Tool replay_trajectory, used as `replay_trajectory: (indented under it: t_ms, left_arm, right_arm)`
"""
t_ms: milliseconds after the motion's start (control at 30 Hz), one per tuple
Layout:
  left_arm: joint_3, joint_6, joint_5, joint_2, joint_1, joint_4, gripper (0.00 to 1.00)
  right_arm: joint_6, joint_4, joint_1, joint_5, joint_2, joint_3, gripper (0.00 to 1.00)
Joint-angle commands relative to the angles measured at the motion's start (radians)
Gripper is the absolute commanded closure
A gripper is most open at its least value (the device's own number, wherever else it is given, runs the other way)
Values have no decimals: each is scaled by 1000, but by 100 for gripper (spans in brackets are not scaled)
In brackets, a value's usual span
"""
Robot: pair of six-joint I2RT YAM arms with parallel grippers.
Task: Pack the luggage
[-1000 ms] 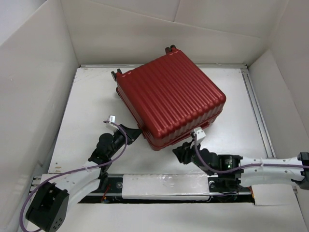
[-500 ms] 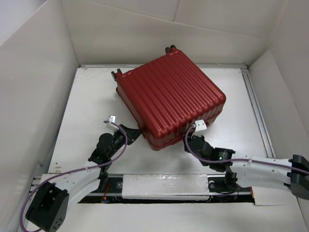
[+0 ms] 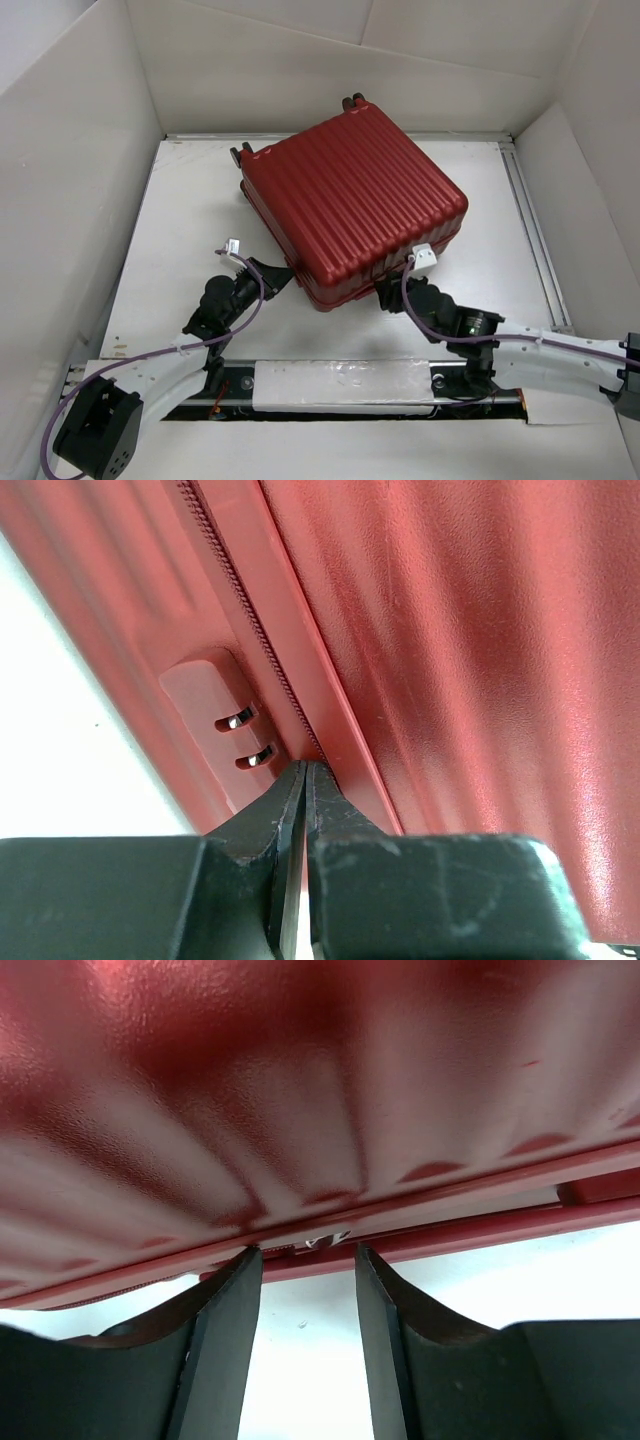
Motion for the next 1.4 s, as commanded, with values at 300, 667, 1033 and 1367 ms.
replay_trajectory:
  t_ms: [300,667,1033,1367]
  left_arm:
    - [-55,15,39,-26,-9,42,100]
    - [-55,15,58,-26,-9,42,100]
    - [-64,24,58,-26,-9,42,100]
    - [-55,24,67,-16,-9,64,100]
  right_arm:
    - [-35,135,-24,53,228,89,61]
    - [-199,520,-24,191,366,30,73]
    - [-302,577,41,289,255,36,100]
    - [-267,163,42,35,46,164,100]
